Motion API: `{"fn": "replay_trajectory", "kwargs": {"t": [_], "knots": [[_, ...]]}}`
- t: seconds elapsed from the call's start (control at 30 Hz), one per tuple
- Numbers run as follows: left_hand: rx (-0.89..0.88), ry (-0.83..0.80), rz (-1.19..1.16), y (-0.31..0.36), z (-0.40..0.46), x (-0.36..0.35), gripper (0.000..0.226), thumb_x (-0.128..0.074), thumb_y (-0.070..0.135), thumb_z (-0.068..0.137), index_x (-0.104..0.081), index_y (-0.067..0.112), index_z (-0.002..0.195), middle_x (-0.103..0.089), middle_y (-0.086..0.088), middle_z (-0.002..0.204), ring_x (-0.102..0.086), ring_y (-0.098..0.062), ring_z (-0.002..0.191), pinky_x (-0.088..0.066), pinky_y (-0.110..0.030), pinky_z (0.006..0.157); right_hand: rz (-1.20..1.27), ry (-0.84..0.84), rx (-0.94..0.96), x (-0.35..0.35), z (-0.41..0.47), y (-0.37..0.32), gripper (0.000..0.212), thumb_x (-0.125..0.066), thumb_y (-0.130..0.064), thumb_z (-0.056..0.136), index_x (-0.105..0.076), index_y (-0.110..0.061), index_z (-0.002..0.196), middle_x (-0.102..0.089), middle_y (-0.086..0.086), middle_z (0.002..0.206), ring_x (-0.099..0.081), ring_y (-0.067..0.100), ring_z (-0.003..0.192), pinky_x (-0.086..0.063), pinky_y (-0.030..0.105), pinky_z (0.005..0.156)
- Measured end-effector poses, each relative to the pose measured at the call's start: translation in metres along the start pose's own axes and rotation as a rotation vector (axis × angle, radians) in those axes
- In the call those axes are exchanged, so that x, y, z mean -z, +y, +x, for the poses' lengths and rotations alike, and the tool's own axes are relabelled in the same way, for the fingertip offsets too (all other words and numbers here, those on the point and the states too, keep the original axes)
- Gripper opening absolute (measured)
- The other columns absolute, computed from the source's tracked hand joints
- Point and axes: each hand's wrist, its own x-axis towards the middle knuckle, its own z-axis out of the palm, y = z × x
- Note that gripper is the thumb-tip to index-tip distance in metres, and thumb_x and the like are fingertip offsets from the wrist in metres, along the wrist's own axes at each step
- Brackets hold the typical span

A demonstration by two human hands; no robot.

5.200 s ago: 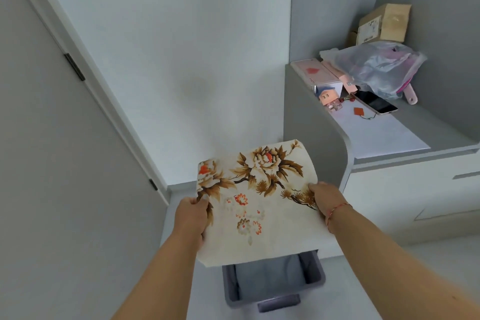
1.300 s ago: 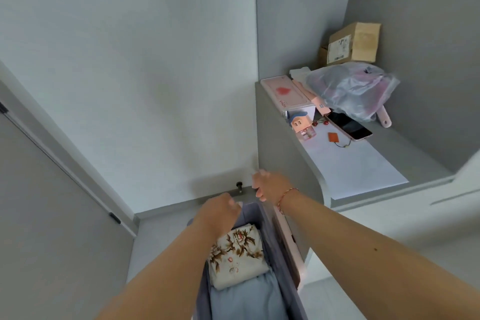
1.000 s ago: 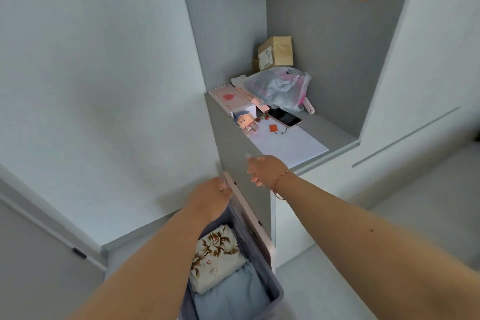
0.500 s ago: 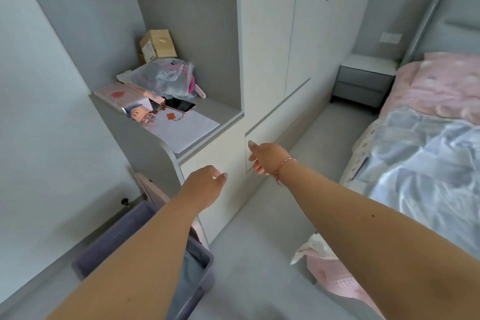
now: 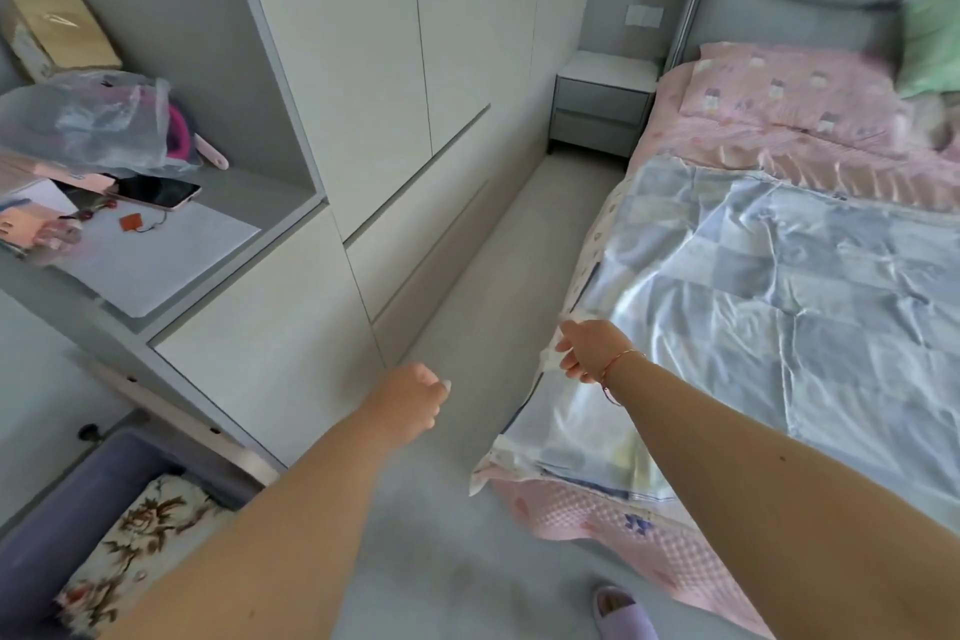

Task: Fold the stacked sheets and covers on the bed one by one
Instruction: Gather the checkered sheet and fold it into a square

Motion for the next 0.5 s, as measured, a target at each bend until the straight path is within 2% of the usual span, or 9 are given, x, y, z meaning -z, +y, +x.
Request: {"fn": "replay_trajectory", "kwargs": {"t": [0.1, 0.17, 0.23, 0.4, 0.5], "knots": [[0.088, -0.044, -0.019, 0.002, 0.033, -0.044, 0.02, -0.049, 0.025, 0.095, -0.047, 0.017, 0.078, -0.056, -0.01, 0.078, -0.063, -0.022, 0.069, -0.04, -0.027, 0.068, -0.031, 0.001, -0.093, 0.026, 0.033, 0.038, 0.043, -0.039, -0.038, 0.098, -0.056, -0.007, 0.074, -0.056, 0.008, 0.064, -0.049, 0.022, 0.055, -0.038, 0.026, 0.057], [0.181, -0.066, -0.051, 0.0, 0.057, -0.075, 0.023, -0.05, 0.026, 0.095, -0.048, 0.016, 0.075, -0.065, -0.017, 0.084, -0.065, -0.024, 0.072, -0.044, -0.029, 0.07, -0.057, -0.046, -0.131, 0.041, 0.056, 0.059, 0.037, -0.038, -0.032, 0.1, -0.054, -0.007, 0.077, -0.055, 0.005, 0.064, -0.048, 0.02, 0.053, -0.036, 0.025, 0.053], [0.286, -0.071, -0.107, -0.001, 0.076, -0.106, 0.024, -0.051, 0.022, 0.095, -0.048, 0.013, 0.073, -0.066, -0.023, 0.087, -0.062, -0.023, 0.073, -0.05, -0.034, 0.071, -0.127, -0.099, -0.159, 0.052, 0.078, 0.074, 0.031, -0.035, -0.025, 0.102, -0.051, -0.011, 0.079, -0.053, 0.001, 0.065, -0.048, 0.017, 0.053, -0.037, 0.025, 0.052], [0.544, 0.026, -0.328, 0.0, 0.119, -0.179, 0.023, -0.054, 0.013, 0.093, -0.05, 0.014, 0.071, -0.06, -0.016, 0.087, -0.06, -0.025, 0.075, -0.058, -0.037, 0.074, -0.189, -0.171, -0.25, 0.07, 0.14, 0.11, 0.044, -0.035, -0.04, 0.1, -0.058, -0.007, 0.082, -0.057, 0.006, 0.065, -0.052, 0.019, 0.054, -0.039, 0.025, 0.055], [0.612, -0.008, -0.389, -0.005, 0.139, -0.22, 0.013, -0.056, 0.016, 0.091, -0.057, 0.005, 0.083, -0.061, -0.019, 0.092, -0.062, -0.03, 0.082, -0.058, -0.043, 0.082, -0.265, -0.24, -0.256, 0.072, 0.17, 0.124, 0.042, -0.035, -0.039, 0.1, -0.058, -0.007, 0.086, -0.056, 0.006, 0.067, -0.051, 0.019, 0.056, -0.039, 0.025, 0.053]]}}
